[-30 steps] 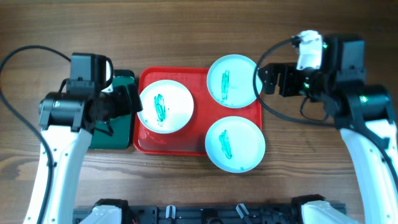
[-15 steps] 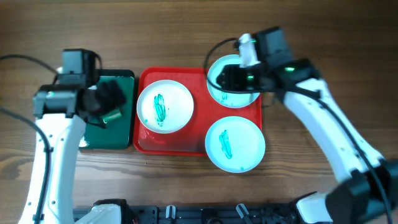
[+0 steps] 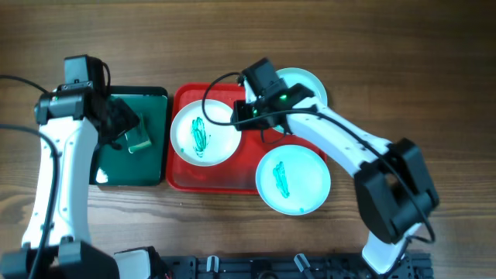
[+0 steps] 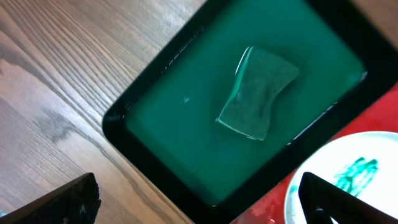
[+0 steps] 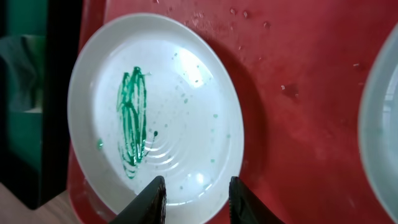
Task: Clean dirty plates on tray and stack at the side
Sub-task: 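Reach left gripper to the green sponge, right gripper to the left plate rim, then grasp the green sponge with the left gripper and the plate rim with the right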
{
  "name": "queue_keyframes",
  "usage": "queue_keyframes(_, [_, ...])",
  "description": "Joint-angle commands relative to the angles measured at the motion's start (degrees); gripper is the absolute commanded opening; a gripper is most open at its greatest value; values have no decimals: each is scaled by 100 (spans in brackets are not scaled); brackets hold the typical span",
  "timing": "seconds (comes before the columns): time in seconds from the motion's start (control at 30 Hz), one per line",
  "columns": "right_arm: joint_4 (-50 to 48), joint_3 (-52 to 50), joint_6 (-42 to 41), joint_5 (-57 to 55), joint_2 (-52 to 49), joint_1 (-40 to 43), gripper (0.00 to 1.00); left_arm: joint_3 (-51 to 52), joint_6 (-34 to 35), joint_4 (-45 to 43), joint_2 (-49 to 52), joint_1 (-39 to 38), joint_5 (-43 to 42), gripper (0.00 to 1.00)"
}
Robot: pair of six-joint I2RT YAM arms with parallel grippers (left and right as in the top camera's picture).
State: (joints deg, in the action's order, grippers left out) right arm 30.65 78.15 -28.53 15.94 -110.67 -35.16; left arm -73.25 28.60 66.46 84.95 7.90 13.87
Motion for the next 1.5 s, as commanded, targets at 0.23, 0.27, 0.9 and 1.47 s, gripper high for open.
queue_keyframes(0.23, [-118, 107, 4, -623, -728, -90, 30, -90, -136, -72, 531, 22, 7, 96])
queue_keyframes(0.27, [-136, 107, 7, -656, -763, -98, 29, -90, -136, -87, 535, 22, -2, 96])
queue_keyframes(0.9, [-267, 103, -153, -748, -999, -330, 4, -90, -114, -608, 1150, 20, -813, 79])
queue_keyframes(1.47, [-291, 103, -153, -872, -999, -330, 4, -79, -295, -1652, 2245, 22, -1222, 58])
